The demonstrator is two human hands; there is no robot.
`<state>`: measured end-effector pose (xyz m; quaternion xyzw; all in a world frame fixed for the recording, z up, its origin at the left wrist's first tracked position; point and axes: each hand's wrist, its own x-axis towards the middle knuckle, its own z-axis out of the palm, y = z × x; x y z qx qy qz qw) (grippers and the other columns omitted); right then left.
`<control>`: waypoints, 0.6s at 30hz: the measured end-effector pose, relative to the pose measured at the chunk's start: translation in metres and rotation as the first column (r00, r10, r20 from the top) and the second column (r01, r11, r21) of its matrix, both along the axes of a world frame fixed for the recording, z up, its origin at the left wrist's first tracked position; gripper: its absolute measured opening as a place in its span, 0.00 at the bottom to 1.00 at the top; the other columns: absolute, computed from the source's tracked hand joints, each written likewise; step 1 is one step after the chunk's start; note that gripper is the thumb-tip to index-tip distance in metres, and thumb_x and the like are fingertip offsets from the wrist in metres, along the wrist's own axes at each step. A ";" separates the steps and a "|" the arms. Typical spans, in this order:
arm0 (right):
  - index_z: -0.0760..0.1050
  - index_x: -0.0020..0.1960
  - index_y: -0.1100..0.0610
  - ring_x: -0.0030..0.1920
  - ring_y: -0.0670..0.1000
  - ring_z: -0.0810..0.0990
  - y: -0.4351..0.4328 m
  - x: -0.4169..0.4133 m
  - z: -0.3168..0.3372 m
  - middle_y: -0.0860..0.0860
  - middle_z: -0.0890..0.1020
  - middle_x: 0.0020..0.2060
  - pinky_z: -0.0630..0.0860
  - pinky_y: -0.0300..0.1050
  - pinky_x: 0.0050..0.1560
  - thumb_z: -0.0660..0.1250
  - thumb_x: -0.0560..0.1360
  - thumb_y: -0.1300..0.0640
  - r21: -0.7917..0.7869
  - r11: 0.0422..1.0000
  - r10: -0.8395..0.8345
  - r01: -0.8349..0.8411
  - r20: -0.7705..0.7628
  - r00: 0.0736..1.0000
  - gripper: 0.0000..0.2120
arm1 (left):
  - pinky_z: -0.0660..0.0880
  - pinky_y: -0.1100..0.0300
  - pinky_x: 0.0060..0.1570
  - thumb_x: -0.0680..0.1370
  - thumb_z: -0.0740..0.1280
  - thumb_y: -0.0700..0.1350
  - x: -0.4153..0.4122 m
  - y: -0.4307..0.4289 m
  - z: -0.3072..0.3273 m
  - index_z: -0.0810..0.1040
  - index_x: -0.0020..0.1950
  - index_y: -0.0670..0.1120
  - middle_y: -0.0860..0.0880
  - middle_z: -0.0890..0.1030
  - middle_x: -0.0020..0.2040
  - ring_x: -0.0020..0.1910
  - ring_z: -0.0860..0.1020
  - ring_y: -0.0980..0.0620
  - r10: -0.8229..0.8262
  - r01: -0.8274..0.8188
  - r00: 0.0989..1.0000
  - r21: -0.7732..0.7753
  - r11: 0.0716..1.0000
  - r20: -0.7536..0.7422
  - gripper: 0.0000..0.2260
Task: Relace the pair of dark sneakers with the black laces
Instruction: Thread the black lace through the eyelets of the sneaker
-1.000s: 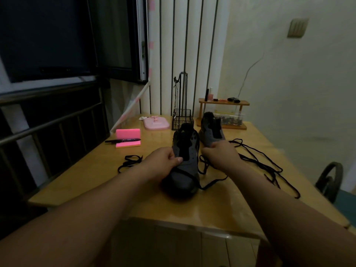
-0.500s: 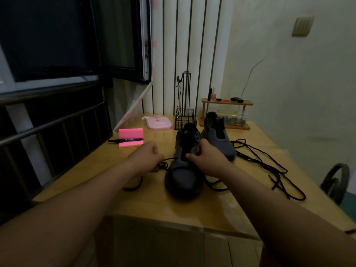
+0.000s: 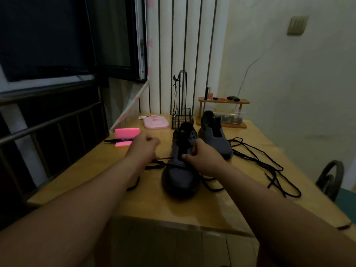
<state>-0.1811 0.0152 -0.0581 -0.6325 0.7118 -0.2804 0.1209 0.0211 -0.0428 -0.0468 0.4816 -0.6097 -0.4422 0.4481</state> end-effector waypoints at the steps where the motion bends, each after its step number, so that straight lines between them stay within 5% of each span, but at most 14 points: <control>1: 0.65 0.49 0.50 0.41 0.49 0.75 -0.001 0.000 0.000 0.49 0.76 0.43 0.69 0.46 0.36 0.72 0.78 0.44 0.000 1.000 0.002 -0.002 -0.003 1.000 0.17 | 0.80 0.45 0.46 0.82 0.68 0.52 -0.001 0.003 -0.003 0.74 0.52 0.46 0.44 0.79 0.44 0.40 0.77 0.47 -0.036 0.050 0.974 -0.059 0.997 0.222 0.11; 4: 0.66 0.51 0.49 0.41 0.47 0.75 -0.002 -0.001 0.001 0.47 0.76 0.43 0.69 0.45 0.36 0.72 0.78 0.44 -0.004 1.000 0.009 -0.009 -0.007 1.000 0.16 | 0.76 0.51 0.42 0.79 0.70 0.63 -0.008 0.011 -0.004 0.76 0.48 0.48 0.48 0.81 0.44 0.43 0.79 0.49 -0.201 0.291 0.774 -0.055 0.955 0.601 0.18; 6: 0.67 0.51 0.49 0.42 0.48 0.76 -0.002 -0.002 0.000 0.48 0.77 0.44 0.70 0.46 0.38 0.72 0.77 0.43 -0.002 1.000 0.007 -0.007 -0.014 1.000 0.16 | 0.72 0.55 0.38 0.81 0.70 0.58 -0.007 0.011 0.003 0.77 0.43 0.47 0.48 0.78 0.40 0.40 0.76 0.51 -0.298 0.380 0.730 -0.002 0.925 0.615 0.15; 9: 0.67 0.51 0.50 0.42 0.50 0.77 -0.001 -0.002 0.001 0.50 0.77 0.44 0.71 0.47 0.37 0.72 0.78 0.43 0.015 1.000 0.000 0.001 -0.022 1.000 0.17 | 0.75 0.51 0.46 0.82 0.69 0.44 0.005 -0.004 0.015 0.79 0.45 0.45 0.44 0.79 0.44 0.45 0.76 0.47 -0.207 0.211 0.970 -0.013 0.978 0.124 0.07; 11: 0.67 0.52 0.50 0.43 0.50 0.77 -0.001 -0.002 0.001 0.50 0.77 0.44 0.72 0.47 0.38 0.72 0.78 0.43 0.018 1.000 -0.003 0.004 -0.017 1.000 0.17 | 0.78 0.50 0.46 0.80 0.66 0.38 0.017 -0.012 0.019 0.78 0.47 0.43 0.42 0.79 0.44 0.44 0.79 0.45 -0.041 0.058 0.959 0.052 0.997 -0.279 0.03; 12: 0.67 0.53 0.51 0.43 0.49 0.77 -0.002 -0.002 0.001 0.49 0.77 0.44 0.72 0.47 0.38 0.72 0.78 0.43 0.019 1.000 -0.003 0.003 -0.014 1.000 0.17 | 0.79 0.49 0.44 0.81 0.66 0.38 0.020 -0.014 0.017 0.77 0.47 0.44 0.42 0.78 0.43 0.41 0.79 0.46 -0.029 0.050 0.956 0.063 0.997 -0.292 0.04; 14: 0.67 0.53 0.50 0.42 0.48 0.76 -0.001 -0.002 0.001 0.49 0.77 0.44 0.71 0.46 0.37 0.72 0.78 0.44 0.020 1.000 0.003 -0.002 -0.017 1.000 0.17 | 0.79 0.49 0.42 0.84 0.67 0.46 0.019 -0.009 0.011 0.76 0.50 0.45 0.44 0.78 0.44 0.38 0.78 0.49 -0.099 0.099 0.992 0.004 0.995 0.080 0.06; 16: 0.66 0.52 0.50 0.42 0.48 0.76 -0.001 -0.001 0.001 0.49 0.76 0.44 0.70 0.46 0.37 0.73 0.78 0.44 0.020 1.000 0.004 -0.003 -0.028 1.000 0.17 | 0.75 0.53 0.42 0.82 0.67 0.60 0.012 0.003 0.007 0.76 0.54 0.49 0.47 0.80 0.49 0.46 0.79 0.49 -0.168 0.186 0.879 0.004 0.983 0.446 0.14; 18: 0.66 0.51 0.50 0.41 0.48 0.75 -0.001 0.000 0.003 0.48 0.76 0.43 0.69 0.46 0.37 0.73 0.78 0.44 0.015 1.000 0.004 -0.004 -0.036 0.999 0.17 | 0.72 0.56 0.40 0.81 0.66 0.65 0.004 0.011 0.005 0.78 0.52 0.50 0.49 0.81 0.48 0.47 0.79 0.50 -0.272 0.302 0.763 0.048 0.952 0.586 0.18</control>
